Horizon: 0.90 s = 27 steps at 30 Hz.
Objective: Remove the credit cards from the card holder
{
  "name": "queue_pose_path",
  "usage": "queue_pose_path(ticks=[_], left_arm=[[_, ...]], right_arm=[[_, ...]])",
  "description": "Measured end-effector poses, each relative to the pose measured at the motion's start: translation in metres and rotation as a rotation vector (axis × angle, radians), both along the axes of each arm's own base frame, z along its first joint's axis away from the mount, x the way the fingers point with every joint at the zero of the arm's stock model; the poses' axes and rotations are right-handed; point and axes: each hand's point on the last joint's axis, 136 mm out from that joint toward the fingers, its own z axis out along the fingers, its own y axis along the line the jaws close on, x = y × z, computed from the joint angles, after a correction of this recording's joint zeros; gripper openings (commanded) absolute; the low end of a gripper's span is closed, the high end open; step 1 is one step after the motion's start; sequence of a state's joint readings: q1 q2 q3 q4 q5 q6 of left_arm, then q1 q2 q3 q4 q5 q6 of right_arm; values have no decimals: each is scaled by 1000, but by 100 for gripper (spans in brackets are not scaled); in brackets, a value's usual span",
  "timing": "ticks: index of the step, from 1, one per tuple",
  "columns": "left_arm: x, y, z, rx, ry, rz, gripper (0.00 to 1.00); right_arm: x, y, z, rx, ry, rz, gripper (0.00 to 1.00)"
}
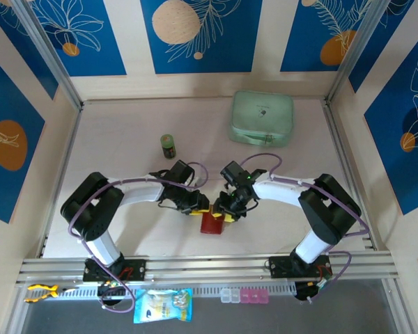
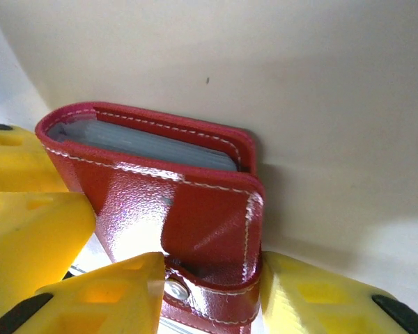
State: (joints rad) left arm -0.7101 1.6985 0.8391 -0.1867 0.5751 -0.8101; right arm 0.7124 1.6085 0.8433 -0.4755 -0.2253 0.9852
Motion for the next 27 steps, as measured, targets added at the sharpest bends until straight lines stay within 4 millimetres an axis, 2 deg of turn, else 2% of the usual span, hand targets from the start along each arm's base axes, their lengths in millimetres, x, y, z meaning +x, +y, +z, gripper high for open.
queue_pose_path(ticks=[12, 21, 27], left_arm=[[37, -7, -3, 12, -27, 62, 30], [49, -3, -1, 21, -45, 98, 32], [58, 6, 15, 18, -104, 134, 31]], right_arm=[[47, -8, 10, 15, -54, -45, 39], [60, -12, 13, -28, -90, -11, 40], [58, -12, 26, -135, -164, 63, 40]])
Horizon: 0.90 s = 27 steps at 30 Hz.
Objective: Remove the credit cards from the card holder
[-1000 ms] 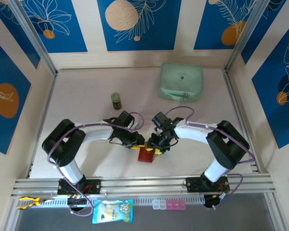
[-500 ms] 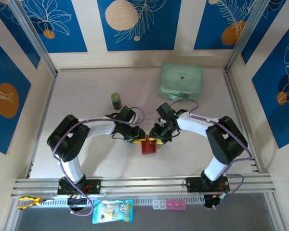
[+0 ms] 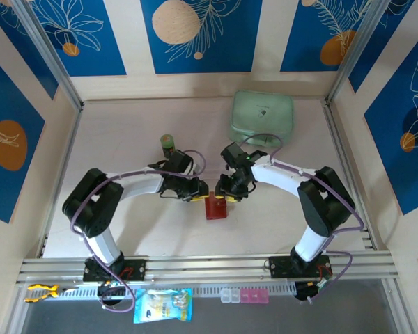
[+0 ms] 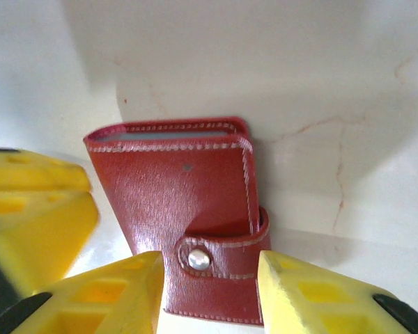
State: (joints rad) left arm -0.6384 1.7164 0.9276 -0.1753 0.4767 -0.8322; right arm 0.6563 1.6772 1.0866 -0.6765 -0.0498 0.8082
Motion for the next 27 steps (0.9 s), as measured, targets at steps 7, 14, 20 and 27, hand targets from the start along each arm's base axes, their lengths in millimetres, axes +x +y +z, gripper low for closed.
queue_pose_path(ticks=[7, 14, 20, 27], left_arm=[[6, 17, 9, 8, -52, 53, 28], [2, 32, -3, 2, -24, 114, 26], [4, 30, -1, -18, -22, 126, 23], [5, 27, 2, -40, -21, 132, 20]], right_arm=[[-13, 15, 16, -92, -64, 92, 40], [-14, 21, 1, -192, -90, 218, 40], [-13, 13, -9, -258, -91, 287, 41], [-8, 16, -14, -279, -104, 329, 41]])
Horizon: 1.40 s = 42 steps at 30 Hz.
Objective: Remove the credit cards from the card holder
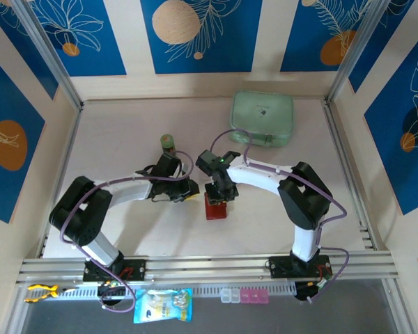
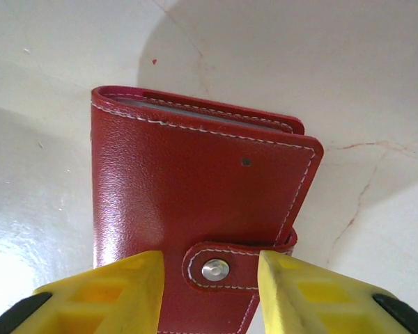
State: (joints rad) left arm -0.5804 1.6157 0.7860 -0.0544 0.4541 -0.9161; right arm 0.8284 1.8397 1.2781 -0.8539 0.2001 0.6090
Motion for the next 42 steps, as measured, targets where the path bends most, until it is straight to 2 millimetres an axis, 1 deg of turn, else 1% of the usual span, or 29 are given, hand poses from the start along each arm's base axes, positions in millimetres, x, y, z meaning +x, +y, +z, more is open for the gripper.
queue_pose_path(ticks=[4, 7, 9, 16, 20, 29, 34, 42], left_arm=[[0, -2, 2, -15, 2, -2, 18], [-1, -4, 3, -22, 9, 1, 17], [-2, -6, 3, -25, 13, -1, 16], [-15, -20, 5, -41, 24, -38, 15], [-20, -28, 4, -47, 33, -59, 14], [-25, -44, 1, -48, 52, -88, 12], [-30, -44, -9, -30, 79, -94, 11], [-31, -43, -18, -10, 106, -92, 12]], right_arm=[[-1, -1, -6, -12, 12, 7, 41], [-1, 0, -8, -14, 16, 6, 38], [-1, 0, -9, -12, 18, 5, 33], [0, -4, -12, 5, 31, -24, 21], [0, -4, -10, 44, 41, -46, 14], [2, -4, -5, 161, 65, -115, 0], [2, -5, -4, 203, 78, -148, 0], [1, -3, 0, 243, 89, -177, 0]])
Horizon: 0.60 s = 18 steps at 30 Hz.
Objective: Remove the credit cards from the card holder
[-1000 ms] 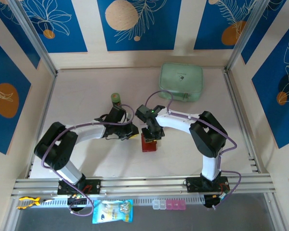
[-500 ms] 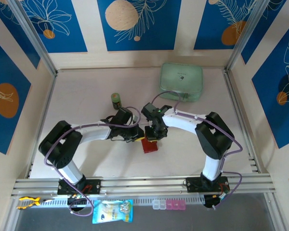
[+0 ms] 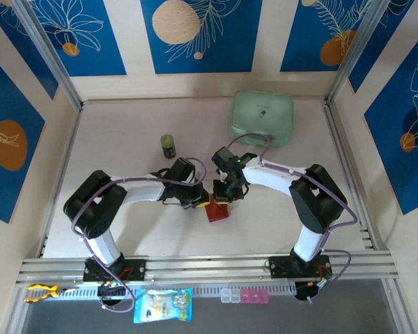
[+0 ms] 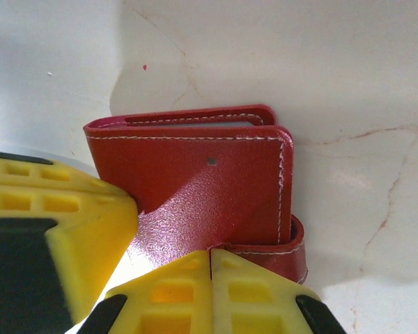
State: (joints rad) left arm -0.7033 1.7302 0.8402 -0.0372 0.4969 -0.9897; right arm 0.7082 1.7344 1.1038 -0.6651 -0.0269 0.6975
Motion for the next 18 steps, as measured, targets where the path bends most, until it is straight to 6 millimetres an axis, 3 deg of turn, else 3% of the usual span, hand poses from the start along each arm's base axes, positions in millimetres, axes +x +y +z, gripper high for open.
queue_pose_path(ticks=[7, 18], left_arm=[[0, 1, -3, 6, 8, 2, 12], [0, 0, -4, -16, 23, -13, 13]], right_arm=[[-1, -3, 11, 25, -18, -24, 0], [6, -28, 19, -18, -50, -72, 2]])
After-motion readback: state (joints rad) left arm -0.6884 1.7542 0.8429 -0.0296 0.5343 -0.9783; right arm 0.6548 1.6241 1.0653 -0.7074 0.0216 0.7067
